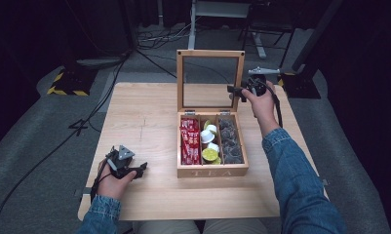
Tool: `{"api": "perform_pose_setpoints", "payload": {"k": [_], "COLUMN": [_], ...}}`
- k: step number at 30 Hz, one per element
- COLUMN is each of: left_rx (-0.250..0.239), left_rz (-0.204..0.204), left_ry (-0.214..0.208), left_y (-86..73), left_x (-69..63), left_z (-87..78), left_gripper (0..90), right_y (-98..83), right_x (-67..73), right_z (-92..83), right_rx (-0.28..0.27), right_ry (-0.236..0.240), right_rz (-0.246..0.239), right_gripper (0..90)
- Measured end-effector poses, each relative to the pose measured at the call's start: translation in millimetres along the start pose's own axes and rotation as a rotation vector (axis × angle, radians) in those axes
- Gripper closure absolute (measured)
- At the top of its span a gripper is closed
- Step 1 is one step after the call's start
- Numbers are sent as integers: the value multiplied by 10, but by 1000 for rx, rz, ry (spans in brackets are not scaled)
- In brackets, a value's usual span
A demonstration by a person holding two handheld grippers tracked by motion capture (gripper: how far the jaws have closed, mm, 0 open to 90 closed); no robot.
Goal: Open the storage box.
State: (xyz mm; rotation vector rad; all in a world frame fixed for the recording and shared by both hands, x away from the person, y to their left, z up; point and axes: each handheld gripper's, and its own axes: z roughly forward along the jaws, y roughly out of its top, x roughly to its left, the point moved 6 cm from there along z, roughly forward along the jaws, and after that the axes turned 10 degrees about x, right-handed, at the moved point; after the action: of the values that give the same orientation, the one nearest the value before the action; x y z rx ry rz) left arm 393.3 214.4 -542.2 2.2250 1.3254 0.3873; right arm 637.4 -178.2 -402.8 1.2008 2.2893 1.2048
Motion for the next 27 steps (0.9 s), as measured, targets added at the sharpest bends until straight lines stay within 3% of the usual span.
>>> {"api": "perform_pose_setpoints", "payload": {"k": [6,8,11,14,18,27], "left_rx": [14,17,21,20,15,-4], "left_rz": [-4,-4,-8,-8,-8,-14], "left_ry": [7,8,7,8,3,-3], "left_y": [-32,-37,-46,-45,-48,-42], "left_x": [27,32,33,23,23,41], "left_z": [-26,-25,-14,-14,-8,21], "left_gripper": [305,304,303,299,293,239], "right_y": [-15,-12,-1,-1,-32,-35], "right_x": [-10,-11,-22,-4,128,468], "right_z": [32,14,-79,-199,-386,-727], "right_rx": [2,6,-8,-21,19,22], "right_ry": [5,-13,-60,-52,-35,6], "right_rz": [16,8,0,7,-48,-116], "right_gripper": [381,361,314,340,447,472]}}
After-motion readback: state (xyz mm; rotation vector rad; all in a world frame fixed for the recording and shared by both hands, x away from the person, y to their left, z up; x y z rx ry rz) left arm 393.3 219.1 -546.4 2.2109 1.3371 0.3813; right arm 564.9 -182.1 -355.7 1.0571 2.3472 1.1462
